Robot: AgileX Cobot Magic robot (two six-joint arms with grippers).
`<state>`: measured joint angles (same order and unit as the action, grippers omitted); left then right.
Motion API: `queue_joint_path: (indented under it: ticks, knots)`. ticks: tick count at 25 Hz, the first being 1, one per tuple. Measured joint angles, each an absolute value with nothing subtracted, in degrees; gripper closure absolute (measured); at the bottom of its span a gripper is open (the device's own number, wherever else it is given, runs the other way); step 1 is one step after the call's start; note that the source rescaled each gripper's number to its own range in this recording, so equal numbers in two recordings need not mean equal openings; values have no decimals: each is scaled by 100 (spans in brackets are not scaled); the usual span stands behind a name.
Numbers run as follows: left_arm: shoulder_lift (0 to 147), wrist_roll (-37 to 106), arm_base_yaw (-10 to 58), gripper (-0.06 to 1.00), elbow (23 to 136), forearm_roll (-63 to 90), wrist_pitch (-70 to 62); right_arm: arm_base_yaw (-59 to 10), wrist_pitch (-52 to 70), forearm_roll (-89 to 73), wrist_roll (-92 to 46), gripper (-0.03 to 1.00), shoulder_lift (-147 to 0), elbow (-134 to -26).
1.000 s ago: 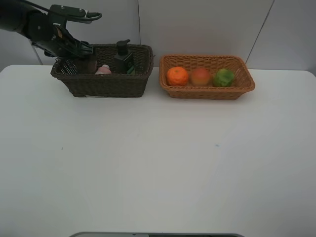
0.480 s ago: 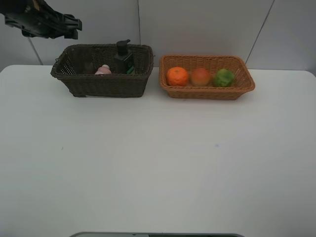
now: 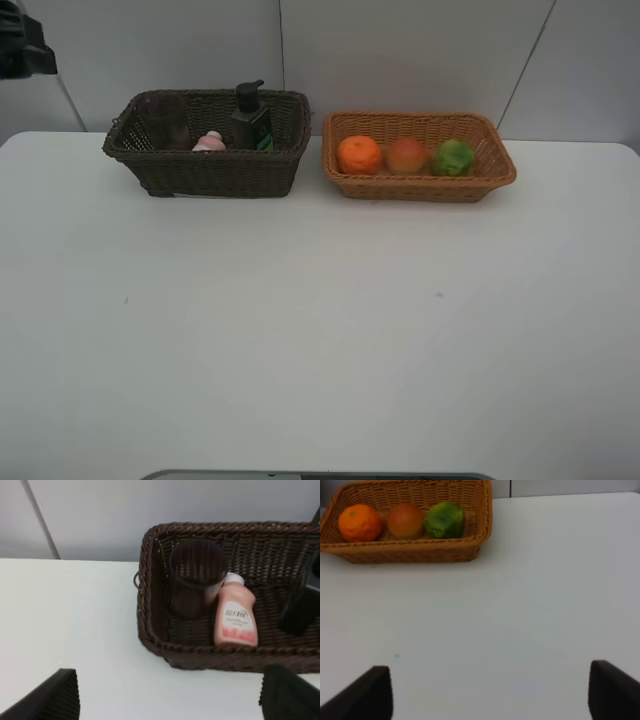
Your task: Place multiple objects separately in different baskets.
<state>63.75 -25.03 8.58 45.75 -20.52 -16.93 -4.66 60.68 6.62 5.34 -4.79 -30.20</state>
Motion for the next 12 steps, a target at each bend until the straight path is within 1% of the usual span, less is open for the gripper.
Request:
queue_joint_path:
  ticks: [5, 9, 12]
  knots:
    - [4794, -2289, 858, 2, 4383, -1895, -3180, -466, 6068, 662, 534, 35, -479, -3020]
    - [3557, -1573, 858, 2, 4377, -1469, -4413, -466, 6068, 662, 534, 35, -479, -3020]
    - [2772, -965, 858, 2, 4373, -869, -5239, -466, 6068, 662, 534, 35, -479, -3020]
